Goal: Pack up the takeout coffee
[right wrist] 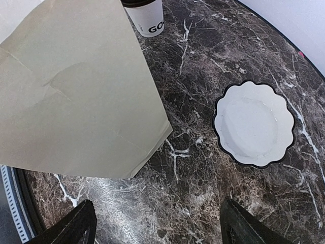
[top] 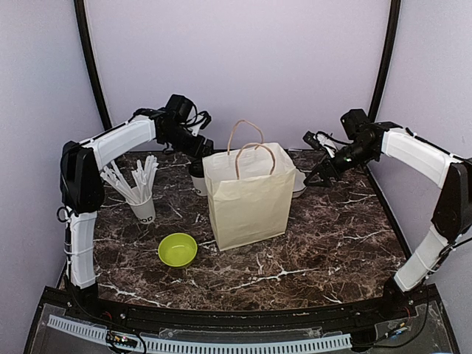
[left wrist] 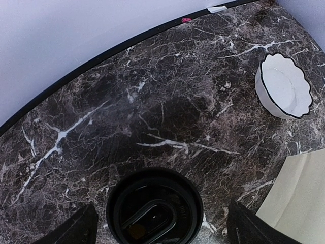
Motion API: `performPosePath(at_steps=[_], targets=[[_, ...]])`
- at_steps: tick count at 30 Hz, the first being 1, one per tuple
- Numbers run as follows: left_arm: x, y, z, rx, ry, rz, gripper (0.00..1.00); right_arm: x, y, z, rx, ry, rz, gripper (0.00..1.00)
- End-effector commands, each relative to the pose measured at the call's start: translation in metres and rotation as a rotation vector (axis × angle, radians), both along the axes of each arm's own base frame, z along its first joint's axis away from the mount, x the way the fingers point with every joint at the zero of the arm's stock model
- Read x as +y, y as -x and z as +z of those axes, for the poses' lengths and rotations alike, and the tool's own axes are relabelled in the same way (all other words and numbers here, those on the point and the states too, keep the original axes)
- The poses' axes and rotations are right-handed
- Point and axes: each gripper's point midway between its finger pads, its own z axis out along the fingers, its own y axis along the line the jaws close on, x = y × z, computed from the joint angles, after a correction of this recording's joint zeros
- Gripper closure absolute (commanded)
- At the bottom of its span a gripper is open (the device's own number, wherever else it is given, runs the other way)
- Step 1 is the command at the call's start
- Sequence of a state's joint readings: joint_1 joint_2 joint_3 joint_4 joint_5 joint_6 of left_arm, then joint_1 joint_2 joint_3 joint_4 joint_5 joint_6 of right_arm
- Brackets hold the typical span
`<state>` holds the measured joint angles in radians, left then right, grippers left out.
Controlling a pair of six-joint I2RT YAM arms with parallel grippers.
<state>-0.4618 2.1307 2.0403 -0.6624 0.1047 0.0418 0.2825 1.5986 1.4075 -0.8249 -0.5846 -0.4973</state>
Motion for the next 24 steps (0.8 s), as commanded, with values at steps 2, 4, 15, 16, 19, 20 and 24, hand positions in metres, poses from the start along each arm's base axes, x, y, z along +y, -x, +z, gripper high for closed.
performPosePath(at_steps=[2,4,15,16,19,20,24], targets=[[0.001,0.001,-0.006,0.033,0.009,0.011,0.08,0.002,0.005,0.003,-0.001,-0.005,0.015,0.15],[0.004,0.001,-0.012,0.044,-0.005,0.021,0.07,0.001,0.005,0.003,0.000,-0.006,0.015,0.15],[0.010,0.001,-0.038,0.083,-0.062,0.033,0.16,0.002,0.006,-0.001,0.011,-0.008,0.016,0.16],[0.010,0.001,-0.039,0.085,-0.065,0.033,0.18,0.002,0.007,-0.001,0.012,-0.009,0.015,0.15],[0.012,0.001,-0.042,0.089,-0.077,0.035,0.22,0.002,0.007,-0.001,0.013,-0.011,0.016,0.15],[0.013,0.001,-0.043,0.089,-0.082,0.037,0.23,0.002,0.007,-0.001,0.013,-0.011,0.016,0.15],[0.017,0.002,-0.048,0.092,-0.112,0.047,0.25,0.002,0.008,0.000,0.016,-0.014,0.016,0.16]])
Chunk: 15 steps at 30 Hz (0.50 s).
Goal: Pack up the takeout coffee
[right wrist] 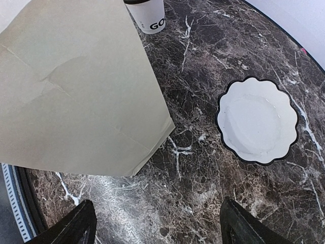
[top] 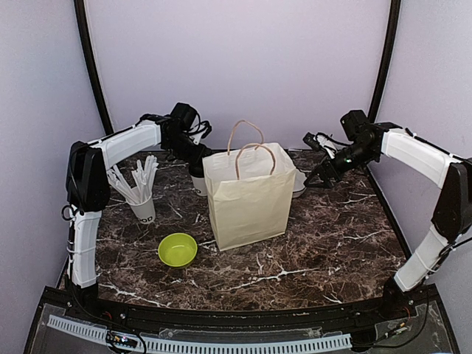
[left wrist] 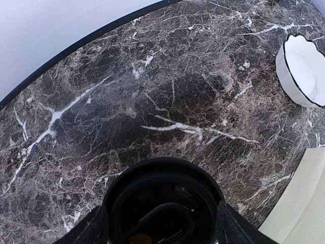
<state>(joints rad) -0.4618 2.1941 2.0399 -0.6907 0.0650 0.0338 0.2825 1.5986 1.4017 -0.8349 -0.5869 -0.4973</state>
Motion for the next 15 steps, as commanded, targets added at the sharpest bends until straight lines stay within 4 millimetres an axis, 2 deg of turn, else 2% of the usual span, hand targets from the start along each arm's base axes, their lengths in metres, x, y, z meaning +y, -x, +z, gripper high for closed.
performPosePath(at_steps=[1,4,8,15], targets=[[0.0116,0.0034,-0.0106,0.023,-0.056,0.017,0.25,0.0030,0.0054,0.0030,0.000,-0.017,0.015,0.16],[0.0123,0.0039,-0.0123,0.021,-0.072,0.012,0.24,0.0027,0.0056,0.0033,-0.003,-0.016,0.014,0.16],[0.0151,0.0026,-0.0122,0.009,-0.097,0.016,0.28,0.0025,0.0060,0.0042,-0.004,-0.017,0.013,0.16],[0.0102,0.0068,-0.0109,-0.010,-0.146,-0.007,0.19,0.0027,0.0061,0.0053,-0.006,-0.019,0.013,0.16]])
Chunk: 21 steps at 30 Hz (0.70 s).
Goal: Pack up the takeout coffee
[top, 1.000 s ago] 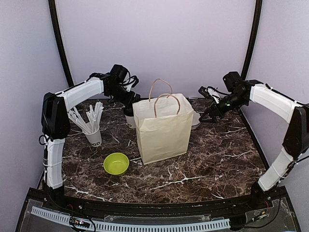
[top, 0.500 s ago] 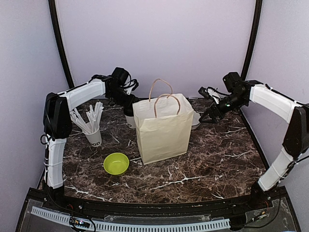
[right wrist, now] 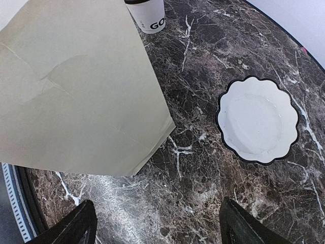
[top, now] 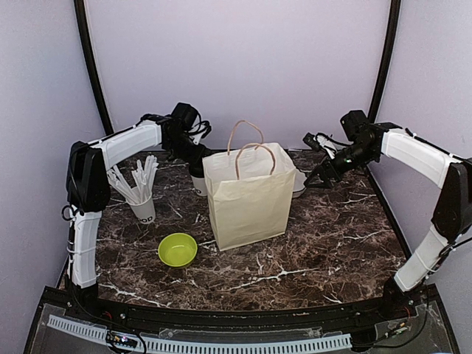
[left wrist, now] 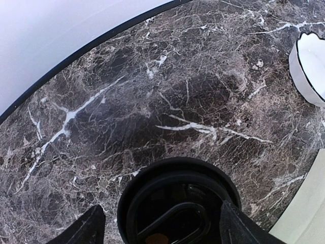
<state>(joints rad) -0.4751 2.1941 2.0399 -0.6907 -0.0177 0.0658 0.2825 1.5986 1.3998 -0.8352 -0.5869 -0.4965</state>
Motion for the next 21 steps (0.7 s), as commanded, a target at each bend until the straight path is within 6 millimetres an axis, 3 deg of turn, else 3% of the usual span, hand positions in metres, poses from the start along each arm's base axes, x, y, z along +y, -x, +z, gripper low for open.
performPosePath(at_steps=[1,5,13,21], targets=[[0.003,0.011,-0.011,0.032,-0.072,-0.017,0.19,0.003,0.006,0.006,-0.007,-0.019,0.014,0.16],[0.001,0.012,-0.006,0.033,-0.058,-0.007,0.17,0.003,0.005,0.006,-0.008,-0.021,0.014,0.16],[-0.002,0.007,0.041,-0.069,0.011,0.014,0.17,0.003,0.006,0.004,-0.002,-0.019,0.013,0.16],[-0.004,0.011,0.033,-0.039,0.034,0.019,0.13,0.004,0.006,0.001,0.005,-0.019,0.016,0.16]])
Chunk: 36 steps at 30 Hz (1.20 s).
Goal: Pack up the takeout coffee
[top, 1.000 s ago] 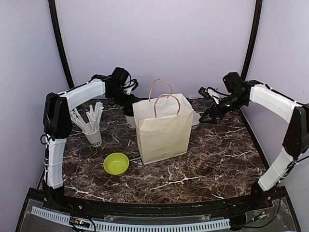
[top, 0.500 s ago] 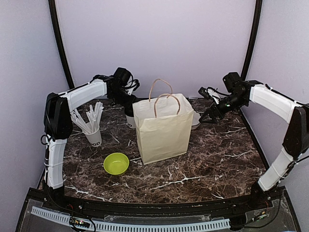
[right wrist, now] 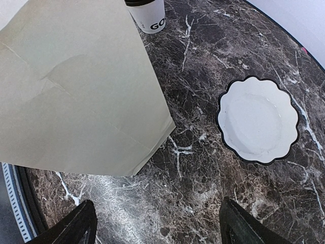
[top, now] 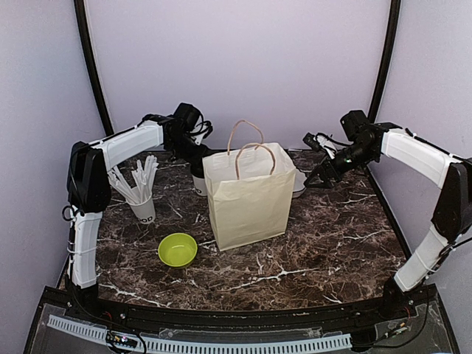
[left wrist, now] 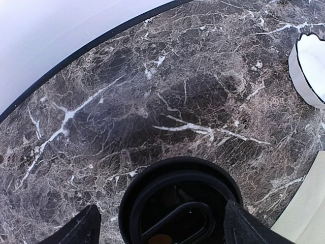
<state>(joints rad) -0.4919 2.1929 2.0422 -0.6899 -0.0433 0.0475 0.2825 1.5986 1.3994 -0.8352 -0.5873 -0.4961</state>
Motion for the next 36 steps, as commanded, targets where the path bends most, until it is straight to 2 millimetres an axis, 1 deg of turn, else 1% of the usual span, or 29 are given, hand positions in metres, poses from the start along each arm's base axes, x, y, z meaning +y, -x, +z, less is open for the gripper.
performPosePath(at_steps=[1,3,8,10,12,15,18,21,25,31,36], targets=[[0.000,0.009,0.031,-0.030,0.045,0.010,0.13,0.004,0.006,0.001,0.005,-0.019,0.016,0.16],[0.003,0.008,0.036,-0.044,0.044,0.030,0.13,0.003,0.006,0.001,0.005,-0.019,0.015,0.16],[0.007,0.007,0.071,-0.135,0.083,0.047,0.14,0.003,0.007,-0.001,0.011,-0.020,0.014,0.16],[0.007,0.007,0.080,-0.154,0.093,0.048,0.14,0.004,0.007,-0.002,0.016,-0.021,0.015,0.16],[0.006,0.010,0.080,-0.144,0.100,0.039,0.14,0.004,0.007,-0.003,0.018,-0.023,0.015,0.16],[0.002,0.014,0.070,-0.113,0.109,0.019,0.11,0.005,0.006,-0.002,0.019,-0.023,0.016,0.16],[0.000,0.016,0.053,-0.068,0.096,0.009,0.09,0.007,0.005,-0.002,0.021,-0.022,0.019,0.16],[0.000,0.016,0.037,-0.040,0.075,0.010,0.08,0.007,0.005,-0.003,0.024,-0.021,0.020,0.16],[0.001,0.014,0.021,-0.016,0.047,0.002,0.07,0.008,0.007,-0.004,0.027,-0.017,0.024,0.16],[-0.002,0.015,0.000,0.031,0.038,-0.007,0.07,0.007,0.008,-0.005,0.025,-0.013,0.023,0.16],[-0.002,0.014,-0.009,0.047,0.026,-0.008,0.09,0.007,0.008,-0.005,0.026,-0.014,0.023,0.16]])
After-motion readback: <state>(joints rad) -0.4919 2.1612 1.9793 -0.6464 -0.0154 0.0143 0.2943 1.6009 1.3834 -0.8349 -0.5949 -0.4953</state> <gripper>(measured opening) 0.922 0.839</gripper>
